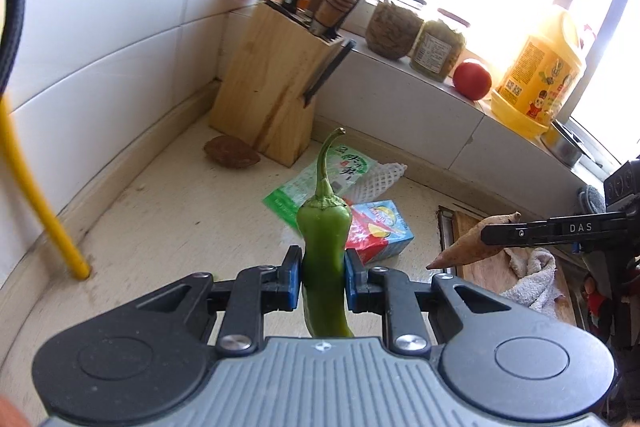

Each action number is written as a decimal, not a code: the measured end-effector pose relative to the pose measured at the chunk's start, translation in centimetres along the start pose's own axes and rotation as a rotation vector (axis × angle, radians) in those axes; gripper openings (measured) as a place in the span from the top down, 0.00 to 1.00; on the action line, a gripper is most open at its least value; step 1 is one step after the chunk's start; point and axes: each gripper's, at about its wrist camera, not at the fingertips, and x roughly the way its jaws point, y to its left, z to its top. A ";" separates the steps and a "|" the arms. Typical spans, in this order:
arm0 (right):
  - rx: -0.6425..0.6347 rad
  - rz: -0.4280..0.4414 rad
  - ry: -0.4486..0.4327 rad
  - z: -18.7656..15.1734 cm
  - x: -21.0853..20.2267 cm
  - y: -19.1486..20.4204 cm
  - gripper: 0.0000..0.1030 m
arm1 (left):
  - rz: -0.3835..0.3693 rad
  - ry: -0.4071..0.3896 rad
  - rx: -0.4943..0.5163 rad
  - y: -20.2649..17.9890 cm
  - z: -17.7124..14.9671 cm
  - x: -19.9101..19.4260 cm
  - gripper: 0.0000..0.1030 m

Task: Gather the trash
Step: 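Carry the pepper and sweet potato down over the trash bin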

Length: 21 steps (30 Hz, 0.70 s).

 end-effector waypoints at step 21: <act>-0.210 0.326 0.295 -7.7 8.1 13.4 0.57 | 0.218 -0.068 -0.248 4.9 -11.0 -12.1 0.82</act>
